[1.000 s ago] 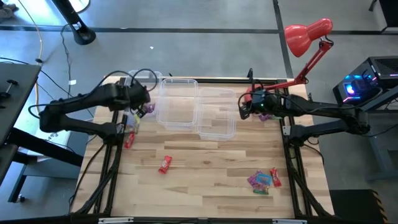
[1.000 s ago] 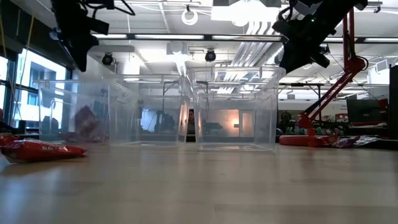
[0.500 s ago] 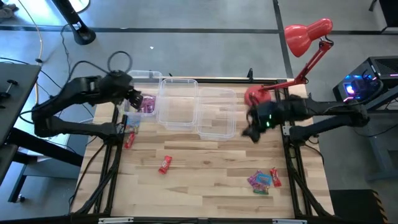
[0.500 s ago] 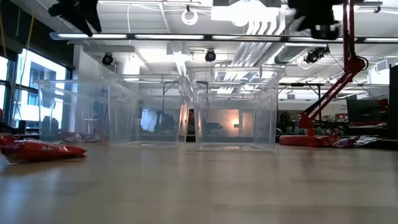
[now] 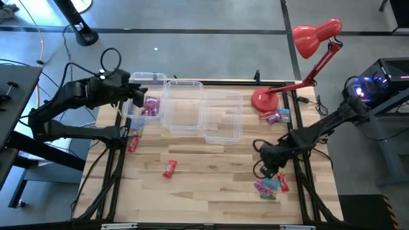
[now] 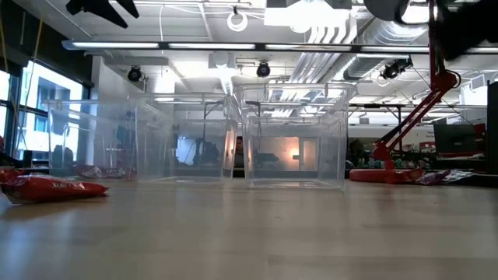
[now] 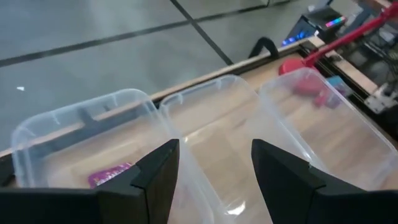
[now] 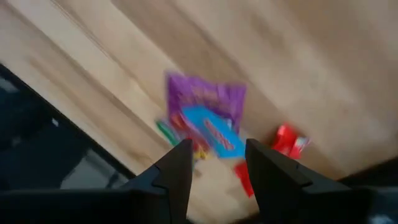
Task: Sort candy
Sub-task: Put the violet candy bag into the left transparent bin
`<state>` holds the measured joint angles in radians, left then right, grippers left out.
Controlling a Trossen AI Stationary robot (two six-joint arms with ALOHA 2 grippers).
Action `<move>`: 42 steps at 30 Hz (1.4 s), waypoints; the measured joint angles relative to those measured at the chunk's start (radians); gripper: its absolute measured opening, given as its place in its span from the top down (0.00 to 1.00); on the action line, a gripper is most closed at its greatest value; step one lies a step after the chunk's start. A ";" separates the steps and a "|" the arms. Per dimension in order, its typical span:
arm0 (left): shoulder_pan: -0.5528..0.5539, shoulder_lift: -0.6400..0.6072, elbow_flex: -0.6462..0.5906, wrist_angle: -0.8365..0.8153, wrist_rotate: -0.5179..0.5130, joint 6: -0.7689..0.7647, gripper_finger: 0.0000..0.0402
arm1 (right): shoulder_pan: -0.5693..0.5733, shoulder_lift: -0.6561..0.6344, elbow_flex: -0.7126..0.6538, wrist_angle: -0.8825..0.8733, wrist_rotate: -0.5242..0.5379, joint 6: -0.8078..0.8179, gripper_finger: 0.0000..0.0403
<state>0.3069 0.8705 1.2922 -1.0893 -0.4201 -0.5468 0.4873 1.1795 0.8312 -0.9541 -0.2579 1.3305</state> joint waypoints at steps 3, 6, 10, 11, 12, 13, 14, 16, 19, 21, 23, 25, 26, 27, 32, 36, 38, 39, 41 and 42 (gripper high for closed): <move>0.000 0.016 0.000 -0.002 0.025 0.014 0.51 | -0.001 0.015 -0.112 0.113 -0.085 0.066 0.64; 0.000 0.031 0.000 -0.003 0.040 0.033 0.51 | -0.003 0.013 -0.183 0.204 -0.059 0.160 0.64; 0.000 0.048 0.000 -0.004 0.044 0.044 0.51 | 0.005 0.011 -0.233 0.244 0.029 0.259 0.64; 0.000 0.052 0.000 -0.004 0.045 0.043 0.51 | 0.004 0.011 -0.243 0.253 0.047 0.280 0.64; 0.000 0.055 0.000 -0.004 0.047 0.043 0.51 | 0.003 0.011 -0.249 0.257 0.062 0.301 0.64; 0.000 0.059 0.000 -0.005 0.051 0.045 0.51 | 0.003 0.011 -0.256 0.261 0.075 0.321 0.64; 0.000 0.062 0.000 -0.005 0.052 0.050 0.51 | 0.004 0.011 -0.263 0.261 0.081 0.341 0.64; 0.000 0.066 0.000 -0.005 0.053 0.053 0.51 | 0.004 0.011 -0.278 0.271 0.078 0.373 0.64; 0.000 0.068 0.000 -0.006 0.065 0.054 0.51 | 0.012 0.011 -0.295 0.312 0.048 0.398 0.64; 0.000 0.068 0.000 -0.006 0.071 0.054 0.51 | 0.019 0.011 -0.304 0.333 0.043 0.407 0.64; 0.000 0.068 0.000 -0.007 0.071 0.059 0.51 | 0.027 0.012 -0.305 0.343 0.036 0.424 0.64; 0.000 0.068 0.000 -0.012 0.071 0.069 0.51 | 0.034 0.012 -0.305 0.342 0.028 0.426 0.64; 0.000 0.068 0.000 -0.014 0.071 0.077 0.51 | 0.037 0.012 -0.305 0.340 0.029 0.429 0.64; 0.000 0.068 0.000 -0.013 0.071 0.082 0.51 | 0.040 0.012 -0.305 0.339 0.031 0.441 0.64; 0.000 0.068 -0.001 -0.013 0.071 0.087 0.51 | 0.045 0.012 -0.305 0.362 0.038 0.453 0.64; 0.000 0.068 -0.001 -0.013 0.071 0.087 0.51 | 0.056 0.013 -0.305 0.376 0.036 0.470 0.64; 0.000 0.068 -0.001 -0.013 0.071 0.087 0.51 | 0.062 0.020 -0.305 0.388 0.016 0.470 0.64; 0.000 0.068 -0.001 -0.013 0.071 0.087 0.51 | 0.065 0.029 -0.305 0.395 0.007 0.470 0.64; 0.000 0.068 -0.001 -0.013 0.071 0.088 0.51 | 0.071 0.055 -0.305 0.413 -0.013 0.470 0.64; 0.000 0.068 -0.001 -0.013 0.071 0.087 0.51 | 0.072 0.071 -0.305 0.431 -0.016 0.471 0.64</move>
<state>0.3065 0.9386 1.2915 -1.1027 -0.3496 -0.4595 0.5591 1.2505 0.5259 -0.5234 -0.2737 1.8015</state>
